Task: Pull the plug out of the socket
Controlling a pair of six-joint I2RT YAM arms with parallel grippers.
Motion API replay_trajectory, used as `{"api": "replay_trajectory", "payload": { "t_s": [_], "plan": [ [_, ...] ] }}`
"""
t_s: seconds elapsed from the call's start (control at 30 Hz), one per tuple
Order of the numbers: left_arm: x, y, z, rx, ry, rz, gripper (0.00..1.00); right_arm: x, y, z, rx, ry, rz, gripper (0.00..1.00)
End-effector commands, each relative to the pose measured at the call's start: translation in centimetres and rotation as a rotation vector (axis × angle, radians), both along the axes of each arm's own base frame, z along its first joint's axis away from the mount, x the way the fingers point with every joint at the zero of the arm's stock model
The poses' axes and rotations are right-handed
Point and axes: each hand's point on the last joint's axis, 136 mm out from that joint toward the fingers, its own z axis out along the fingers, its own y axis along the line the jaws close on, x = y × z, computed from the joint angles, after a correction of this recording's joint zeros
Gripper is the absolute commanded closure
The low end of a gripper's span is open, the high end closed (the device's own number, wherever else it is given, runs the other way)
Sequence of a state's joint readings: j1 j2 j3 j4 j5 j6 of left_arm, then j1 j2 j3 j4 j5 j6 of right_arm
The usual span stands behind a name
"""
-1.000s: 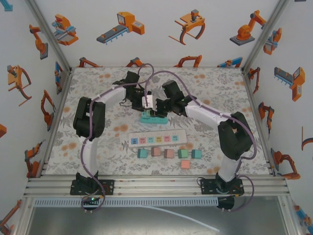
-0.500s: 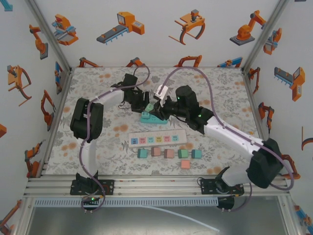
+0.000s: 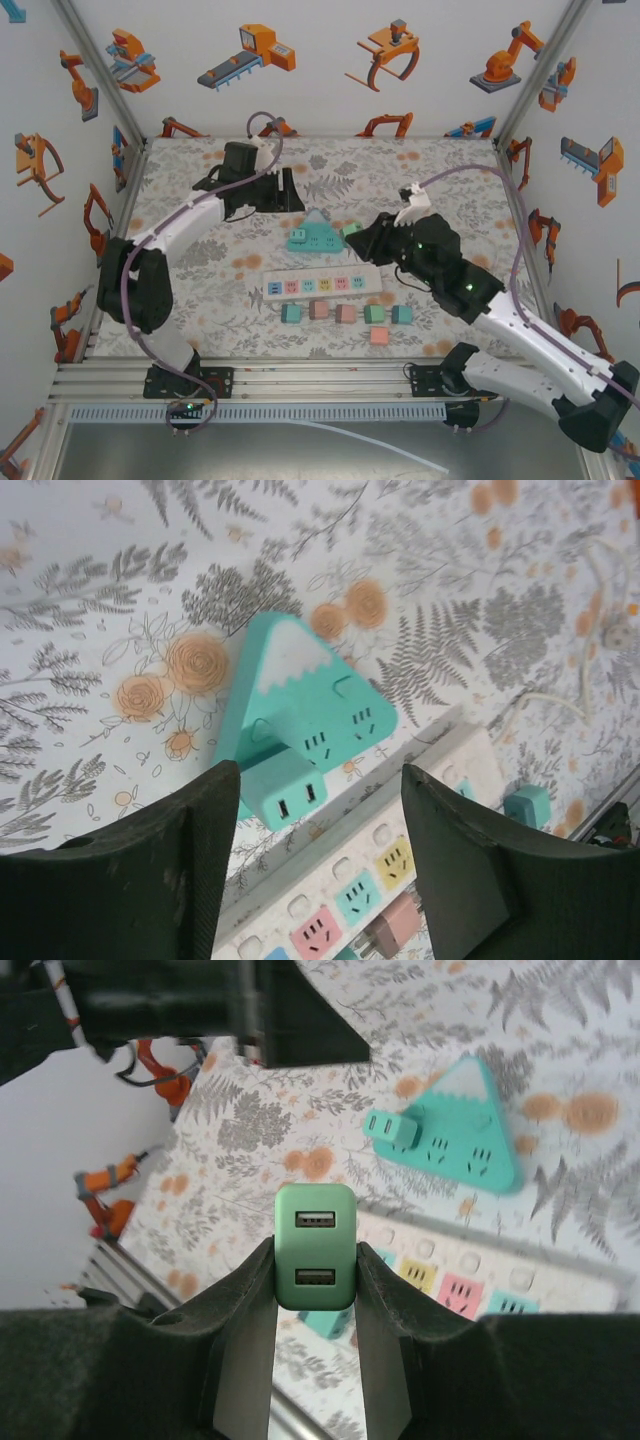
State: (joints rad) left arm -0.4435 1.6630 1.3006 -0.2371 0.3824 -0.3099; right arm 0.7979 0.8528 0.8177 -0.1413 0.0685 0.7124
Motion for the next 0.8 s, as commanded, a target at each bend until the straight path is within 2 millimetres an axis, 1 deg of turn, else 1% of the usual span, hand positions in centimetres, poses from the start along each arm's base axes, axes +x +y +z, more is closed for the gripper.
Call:
{"api": "replay_trajectory", "payload": {
  "t_s": [0.0,0.1,0.13,0.17,0.23,0.37,0.4,0.47,0.53,0.57,0.63,0.77],
  "plan": [
    [-2.2,0.1,4.4,-0.038,-0.155,-0.099,0.35,-1.0,-2.3,-3.0,0.091,0.174,-0.140,0.82],
    [-5.9,0.0,7.4,-0.106,-0.290,-0.194,0.34,-2.3,-2.8,-5.9,0.115,0.263,-0.162,0.82],
    [-7.6,-0.2,8.3,-0.122,-0.351,-0.237,0.34,-2.8,-2.8,-6.8,0.119,0.294,-0.165,0.82],
    [-9.2,-0.3,9.1,-0.126,-0.414,-0.284,0.33,-3.3,-2.8,-7.9,0.118,0.326,-0.169,0.82],
    [-12.5,-0.6,9.9,-0.100,-0.522,-0.381,0.32,-4.2,-2.5,-9.5,0.117,0.373,-0.162,0.82],
    [-19.1,-1.1,9.6,-0.023,-0.647,-0.631,0.29,-5.8,-1.7,-12.0,0.102,0.435,-0.157,0.80],
    [-20.4,-1.0,9.5,-0.019,-0.674,-0.685,0.29,-6.2,-1.4,-12.5,0.099,0.444,-0.152,0.80],
    [-23.4,-0.7,8.7,-0.004,-0.738,-0.790,0.27,-7.1,-0.5,-13.6,0.099,0.472,-0.139,0.79],
    [-25.9,-0.2,7.8,0.017,-0.797,-0.872,0.26,-7.8,0.2,-14.5,0.093,0.481,-0.141,0.79],
    [-27.0,0.1,7.3,0.022,-0.815,-0.910,0.24,-8.2,0.5,-14.9,0.095,0.480,-0.147,0.78],
    [-28.6,0.5,6.1,0.031,-0.814,-0.976,0.23,-8.7,0.7,-15.8,0.114,0.483,-0.179,0.77],
    [-30.6,0.9,3.9,0.059,-0.786,-1.088,0.17,-9.2,1.3,-17.5,0.146,0.492,-0.215,0.77]
  ]
}}
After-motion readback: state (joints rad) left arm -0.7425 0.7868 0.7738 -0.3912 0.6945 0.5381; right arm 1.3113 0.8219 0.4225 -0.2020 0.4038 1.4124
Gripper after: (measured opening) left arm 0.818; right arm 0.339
